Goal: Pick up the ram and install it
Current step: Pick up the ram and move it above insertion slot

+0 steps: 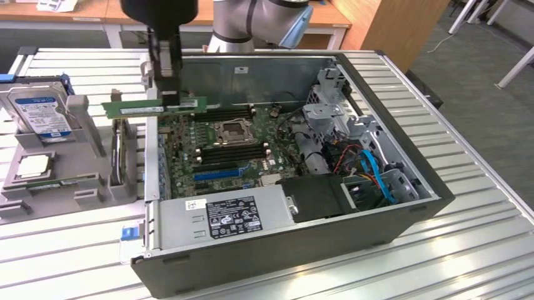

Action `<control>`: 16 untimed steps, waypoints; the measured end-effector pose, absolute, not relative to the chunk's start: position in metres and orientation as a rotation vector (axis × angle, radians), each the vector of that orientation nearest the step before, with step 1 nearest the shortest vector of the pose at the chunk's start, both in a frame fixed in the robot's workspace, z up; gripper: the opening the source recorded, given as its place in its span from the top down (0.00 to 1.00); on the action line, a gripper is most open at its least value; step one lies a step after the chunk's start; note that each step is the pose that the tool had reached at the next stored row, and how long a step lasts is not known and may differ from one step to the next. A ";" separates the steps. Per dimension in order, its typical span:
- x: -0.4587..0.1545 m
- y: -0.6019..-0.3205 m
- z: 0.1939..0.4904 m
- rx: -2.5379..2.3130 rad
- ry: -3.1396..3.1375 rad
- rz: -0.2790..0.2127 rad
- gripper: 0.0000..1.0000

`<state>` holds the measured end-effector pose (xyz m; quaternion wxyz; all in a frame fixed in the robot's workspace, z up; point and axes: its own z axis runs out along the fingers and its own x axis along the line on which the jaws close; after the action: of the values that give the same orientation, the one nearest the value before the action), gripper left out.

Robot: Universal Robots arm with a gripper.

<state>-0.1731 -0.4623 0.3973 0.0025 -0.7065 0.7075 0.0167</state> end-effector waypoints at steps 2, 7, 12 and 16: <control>-0.166 -0.462 0.397 -2.216 2.219 0.053 0.88; -0.148 -0.462 0.397 -2.216 2.219 0.053 0.88; -0.131 -0.462 0.397 -2.216 2.219 0.053 0.88; -0.117 -0.462 0.397 -2.216 2.219 0.053 0.88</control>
<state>-0.1172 -0.4623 0.3973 0.0026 -0.7065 0.7075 0.0168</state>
